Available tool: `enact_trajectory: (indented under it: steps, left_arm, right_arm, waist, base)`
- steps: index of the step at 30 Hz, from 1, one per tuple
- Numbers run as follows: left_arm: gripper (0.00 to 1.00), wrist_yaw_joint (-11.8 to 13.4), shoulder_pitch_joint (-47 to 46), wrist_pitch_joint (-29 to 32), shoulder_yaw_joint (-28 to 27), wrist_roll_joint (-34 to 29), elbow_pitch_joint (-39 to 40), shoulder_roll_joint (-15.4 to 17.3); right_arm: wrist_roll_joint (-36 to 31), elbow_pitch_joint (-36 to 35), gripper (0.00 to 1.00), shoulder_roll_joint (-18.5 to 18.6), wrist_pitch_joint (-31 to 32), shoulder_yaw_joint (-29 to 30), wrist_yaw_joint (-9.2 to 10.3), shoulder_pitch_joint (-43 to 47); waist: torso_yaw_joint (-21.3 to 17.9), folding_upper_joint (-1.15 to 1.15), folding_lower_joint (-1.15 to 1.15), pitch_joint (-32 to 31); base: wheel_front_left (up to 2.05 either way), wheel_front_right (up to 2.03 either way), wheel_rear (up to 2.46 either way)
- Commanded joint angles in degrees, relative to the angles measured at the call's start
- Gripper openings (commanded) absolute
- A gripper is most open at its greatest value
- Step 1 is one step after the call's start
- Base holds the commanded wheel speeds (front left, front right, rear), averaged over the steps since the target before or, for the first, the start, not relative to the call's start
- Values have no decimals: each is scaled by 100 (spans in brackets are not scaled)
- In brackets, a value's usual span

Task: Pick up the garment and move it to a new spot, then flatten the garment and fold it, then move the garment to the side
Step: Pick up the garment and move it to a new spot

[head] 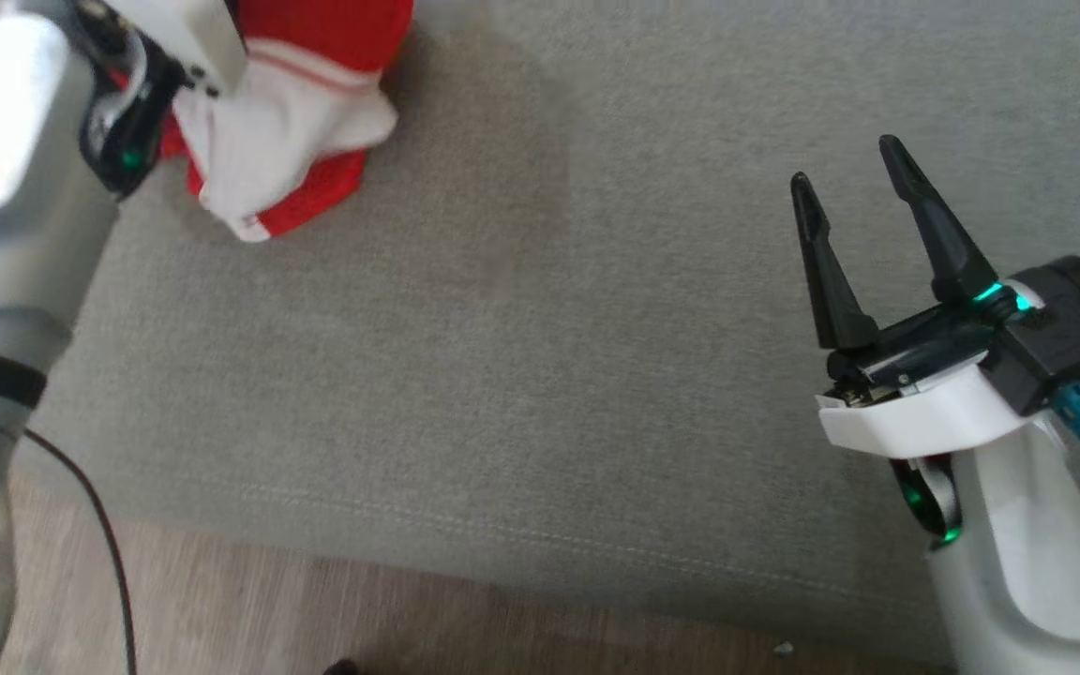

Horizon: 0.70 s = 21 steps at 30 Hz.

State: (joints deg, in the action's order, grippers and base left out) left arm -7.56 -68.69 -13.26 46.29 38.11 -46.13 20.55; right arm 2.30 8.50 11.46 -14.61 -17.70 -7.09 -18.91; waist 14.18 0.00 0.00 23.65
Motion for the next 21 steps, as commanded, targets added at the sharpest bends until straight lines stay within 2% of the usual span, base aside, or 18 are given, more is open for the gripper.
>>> enact_trajectory:
  steps: [1,6,11,18,21]
  left_arm:
    - [0,8,-391,-67,-105,57,310,353]
    - [0,8,-554,-55,48,138,953,483]
    - [0,8,-637,309,235,294,1576,502]
    - [0,15,-628,901,642,370,2184,319]
    - [0,71,-549,1041,769,396,2192,122]
  right_arm:
    - [20,-210,100,-148,-39,-64,-40,86]
    - [25,-287,100,-410,-39,2,-40,92]
    - [47,-479,100,-645,-39,63,-40,91]
    - [127,-795,100,-828,-39,146,-40,132]
    - [160,-914,100,-850,-39,214,-40,153]
  waist:
    - [-208,0,0,-213]
    - [-667,0,0,-457]
    - [-1311,0,0,-581]
    - [-2360,0,0,-513]
    - [-2773,0,0,-394]
  base:
    - [0,0,0]
    - [0,0,0]
    - [0,0,0]
    - [0,0,0]
    - [0,0,0]
